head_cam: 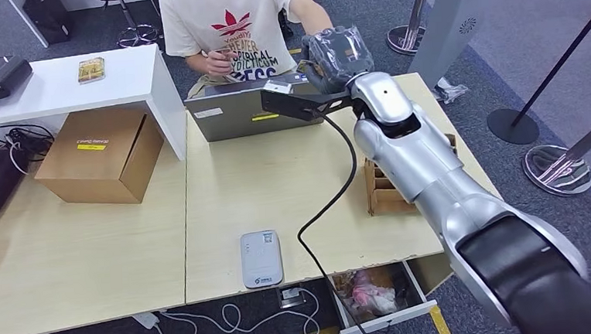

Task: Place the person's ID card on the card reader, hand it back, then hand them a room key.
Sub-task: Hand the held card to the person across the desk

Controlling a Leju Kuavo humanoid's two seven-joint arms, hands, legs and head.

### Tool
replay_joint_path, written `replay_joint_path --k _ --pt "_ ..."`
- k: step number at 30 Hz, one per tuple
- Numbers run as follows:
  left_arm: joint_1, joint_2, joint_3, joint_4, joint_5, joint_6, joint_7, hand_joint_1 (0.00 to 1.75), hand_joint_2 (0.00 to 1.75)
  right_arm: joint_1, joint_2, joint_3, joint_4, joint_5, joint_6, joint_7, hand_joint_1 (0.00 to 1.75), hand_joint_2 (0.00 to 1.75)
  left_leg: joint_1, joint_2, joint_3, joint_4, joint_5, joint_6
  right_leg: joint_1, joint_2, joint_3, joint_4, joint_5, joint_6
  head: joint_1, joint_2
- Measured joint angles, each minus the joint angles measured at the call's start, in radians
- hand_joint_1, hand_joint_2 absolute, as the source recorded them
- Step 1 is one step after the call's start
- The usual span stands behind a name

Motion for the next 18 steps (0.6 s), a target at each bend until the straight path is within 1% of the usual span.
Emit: replay_joint_path --k 11,12,15,16,18 --pt "0.002 -0.004 0.010 0.000 0.055 0.042 0.020 0.00 0.00 -0.035 0.102 0.000 0.070 0.000 0.014 -0.003 1.75 1.75 0.000 0.000 0.000 0.000 0.000 0.000 0.000 0.000 0.000 0.000 0.000 0.000 0.000 0.000" --pt "0.003 -0.005 0.011 0.000 0.057 0.044 0.020 0.00 0.00 -0.037 0.109 0.000 0.074 0.000 0.014 -0.003 1.59 1.75 0.000 0.000 0.000 0.000 0.000 0.000 0.000 0.000 0.000 0.000 0.000 0.000 0.000 0.000" --pt "0.005 -0.006 0.014 0.000 0.058 0.044 0.019 0.00 0.00 -0.039 0.121 0.000 0.081 0.001 0.014 0.003 0.28 1.75 0.000 0.000 0.000 0.000 0.000 0.000 0.000 0.000 0.000 0.000 0.000 0.000 0.000 0.000" --pt "0.006 -0.006 0.015 0.000 0.058 0.043 0.019 0.00 0.00 -0.039 0.123 0.000 0.083 0.002 0.014 0.006 0.00 1.75 0.000 0.000 0.000 0.000 0.000 0.000 0.000 0.000 0.000 0.000 0.000 0.000 0.000 0.000" --pt "0.007 -0.006 0.015 0.000 0.056 0.043 0.018 0.00 0.00 -0.039 0.125 0.000 0.086 0.006 0.013 0.011 0.00 1.75 0.000 0.000 0.000 0.000 0.000 0.000 0.000 0.000 0.000 0.000 0.000 0.000 0.000 0.000"
